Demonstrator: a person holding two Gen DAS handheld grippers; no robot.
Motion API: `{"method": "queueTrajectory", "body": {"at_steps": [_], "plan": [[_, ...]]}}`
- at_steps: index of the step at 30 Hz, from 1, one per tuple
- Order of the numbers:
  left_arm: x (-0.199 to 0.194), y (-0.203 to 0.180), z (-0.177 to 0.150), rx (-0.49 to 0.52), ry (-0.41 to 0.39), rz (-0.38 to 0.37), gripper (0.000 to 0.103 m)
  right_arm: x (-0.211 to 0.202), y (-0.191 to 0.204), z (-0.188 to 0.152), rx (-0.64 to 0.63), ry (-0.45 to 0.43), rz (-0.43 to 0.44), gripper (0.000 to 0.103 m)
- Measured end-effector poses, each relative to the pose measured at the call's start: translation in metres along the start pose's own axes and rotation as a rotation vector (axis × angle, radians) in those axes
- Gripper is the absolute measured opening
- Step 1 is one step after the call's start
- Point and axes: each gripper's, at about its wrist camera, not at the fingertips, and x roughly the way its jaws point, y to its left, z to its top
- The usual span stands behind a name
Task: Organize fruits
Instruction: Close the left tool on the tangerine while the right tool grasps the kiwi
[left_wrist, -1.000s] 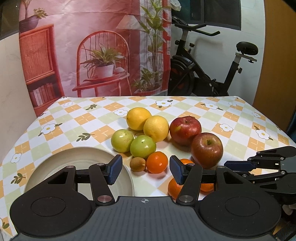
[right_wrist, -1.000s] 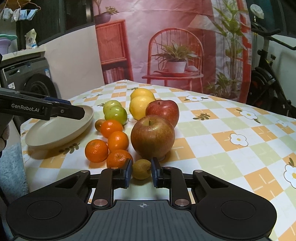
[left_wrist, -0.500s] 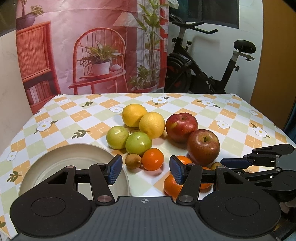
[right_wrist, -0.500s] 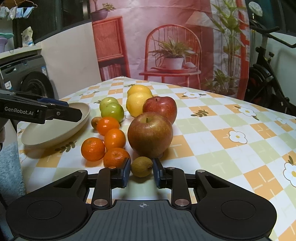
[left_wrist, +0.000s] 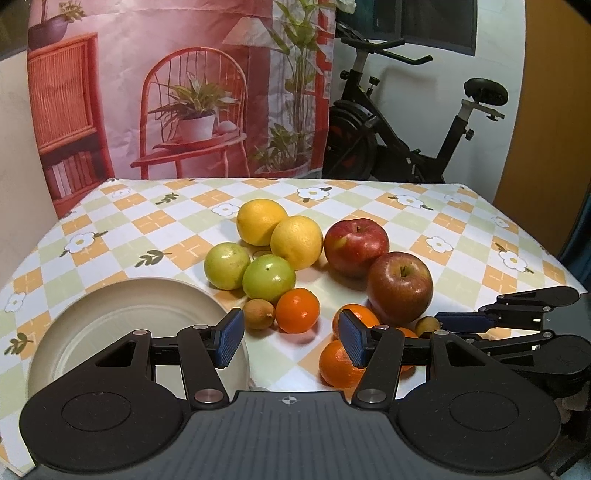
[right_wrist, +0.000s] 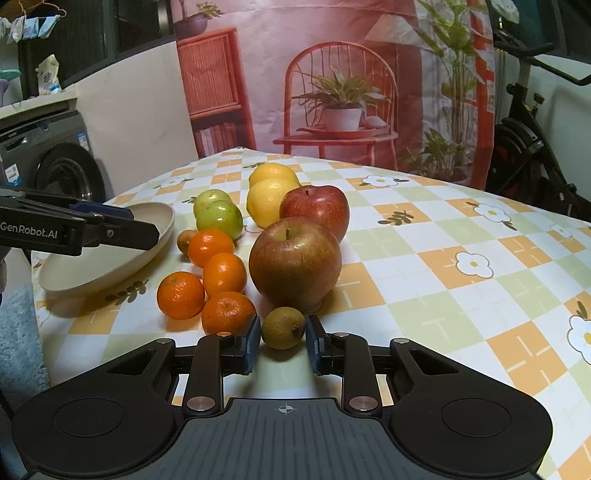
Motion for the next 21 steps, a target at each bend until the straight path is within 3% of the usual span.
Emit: {"method": "queueTrajectory", "body": {"at_steps": [12, 21], "plan": [[0.013, -0.009, -0.008, 0.014, 0.064, -0.089, 0.059, -0.001, -0.001, -0.001, 0.008, -0.018, 0.004, 0.024], [0.023, -0.011, -0.013, 0.009, 0.110, -0.115, 0.059, -0.002, 0.000, -0.001, 0.006, -0.016, 0.006, 0.024]]}}
